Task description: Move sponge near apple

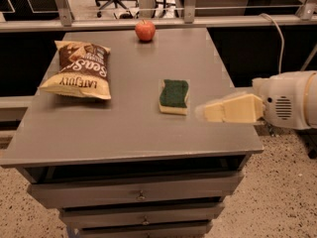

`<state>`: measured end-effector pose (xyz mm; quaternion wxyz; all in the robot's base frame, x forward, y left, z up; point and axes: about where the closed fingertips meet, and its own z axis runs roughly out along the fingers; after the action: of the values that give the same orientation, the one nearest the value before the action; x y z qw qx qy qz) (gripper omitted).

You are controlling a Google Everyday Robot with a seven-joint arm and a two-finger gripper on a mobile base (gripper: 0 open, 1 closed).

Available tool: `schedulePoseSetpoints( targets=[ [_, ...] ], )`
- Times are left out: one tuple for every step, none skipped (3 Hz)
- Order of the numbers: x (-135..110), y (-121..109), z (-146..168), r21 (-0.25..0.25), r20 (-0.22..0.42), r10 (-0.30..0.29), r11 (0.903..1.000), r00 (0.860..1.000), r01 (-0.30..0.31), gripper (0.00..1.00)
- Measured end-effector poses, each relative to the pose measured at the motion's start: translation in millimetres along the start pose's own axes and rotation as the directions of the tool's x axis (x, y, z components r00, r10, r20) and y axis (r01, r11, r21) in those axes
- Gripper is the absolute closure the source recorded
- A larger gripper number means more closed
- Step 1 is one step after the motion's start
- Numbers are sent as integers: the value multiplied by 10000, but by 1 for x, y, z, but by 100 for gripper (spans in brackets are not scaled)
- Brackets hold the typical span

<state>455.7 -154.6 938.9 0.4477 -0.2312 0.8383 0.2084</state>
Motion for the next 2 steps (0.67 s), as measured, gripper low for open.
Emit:
schedulePoseSetpoints(
  targets=[
    [-15,3,37,-155,1558,-275,9994,9874,303,0],
    [-21,2,51,-97,2529,-569,9981,9658,614,0]
  ],
)
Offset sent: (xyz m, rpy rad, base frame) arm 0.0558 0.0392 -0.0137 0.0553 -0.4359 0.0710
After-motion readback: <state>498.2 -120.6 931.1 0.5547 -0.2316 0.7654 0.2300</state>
